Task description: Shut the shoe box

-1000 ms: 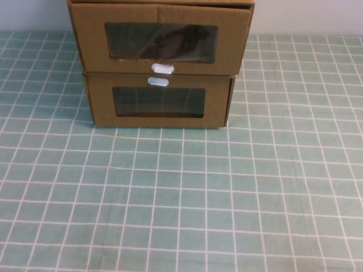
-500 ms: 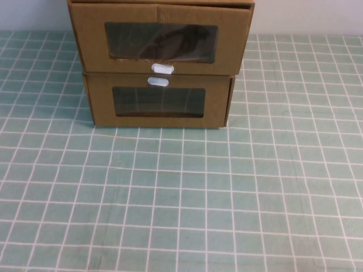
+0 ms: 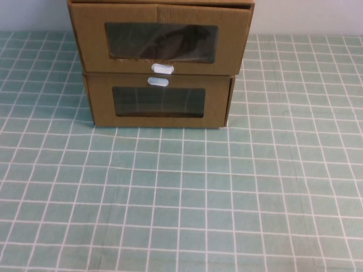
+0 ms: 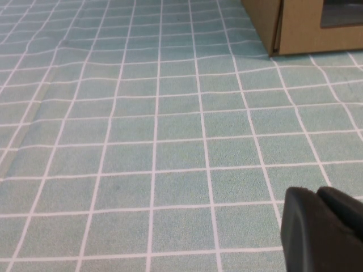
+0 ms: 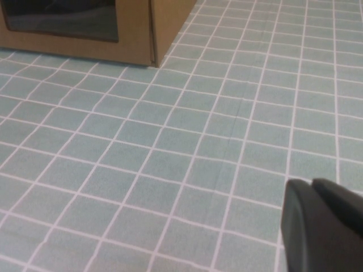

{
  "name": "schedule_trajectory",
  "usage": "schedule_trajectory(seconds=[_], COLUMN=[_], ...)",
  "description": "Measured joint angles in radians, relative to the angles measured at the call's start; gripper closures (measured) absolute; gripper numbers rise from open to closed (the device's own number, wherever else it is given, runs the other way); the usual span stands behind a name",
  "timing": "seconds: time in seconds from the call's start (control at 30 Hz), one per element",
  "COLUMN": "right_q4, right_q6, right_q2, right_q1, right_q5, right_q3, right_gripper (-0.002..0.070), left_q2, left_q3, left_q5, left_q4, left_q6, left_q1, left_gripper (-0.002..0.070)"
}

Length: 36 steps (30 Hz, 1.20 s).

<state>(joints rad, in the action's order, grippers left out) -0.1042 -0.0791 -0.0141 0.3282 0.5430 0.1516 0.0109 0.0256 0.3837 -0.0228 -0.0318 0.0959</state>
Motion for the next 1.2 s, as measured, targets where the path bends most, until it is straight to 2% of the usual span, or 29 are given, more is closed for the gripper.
schedule_trajectory(seconds=[0.3, 0.53, 0.63, 1.2], right_q4=[0.015, 0.084, 0.079, 0.075], right_q6=[-0.005, -0.005, -0.003, 0.014], right_q2=[0.000, 0.000, 0.000, 0.000], right_q1=[-0.031, -0.216, -0.255, -0.259], right_q5=[-0.104, -0.198, -0.202, -0.195], right_q3=[-0.093, -0.170, -0.179, -0.179], right_gripper=[0.0690, 0.0690, 0.0690, 0.0690], left_q2=[0.000, 0.000, 0.000, 0.000], left_q3=[0.000, 0.000, 0.000, 0.000], left_q5=[0.001, 0.001, 0.001, 0.001], left_q4=[0.000, 0.000, 0.000, 0.000], left_q6=[0.000, 0.000, 0.000, 0.000], left_q1=[0.000, 0.000, 0.000, 0.000], left_gripper=[0.0680, 0.0680, 0.0680, 0.0680])
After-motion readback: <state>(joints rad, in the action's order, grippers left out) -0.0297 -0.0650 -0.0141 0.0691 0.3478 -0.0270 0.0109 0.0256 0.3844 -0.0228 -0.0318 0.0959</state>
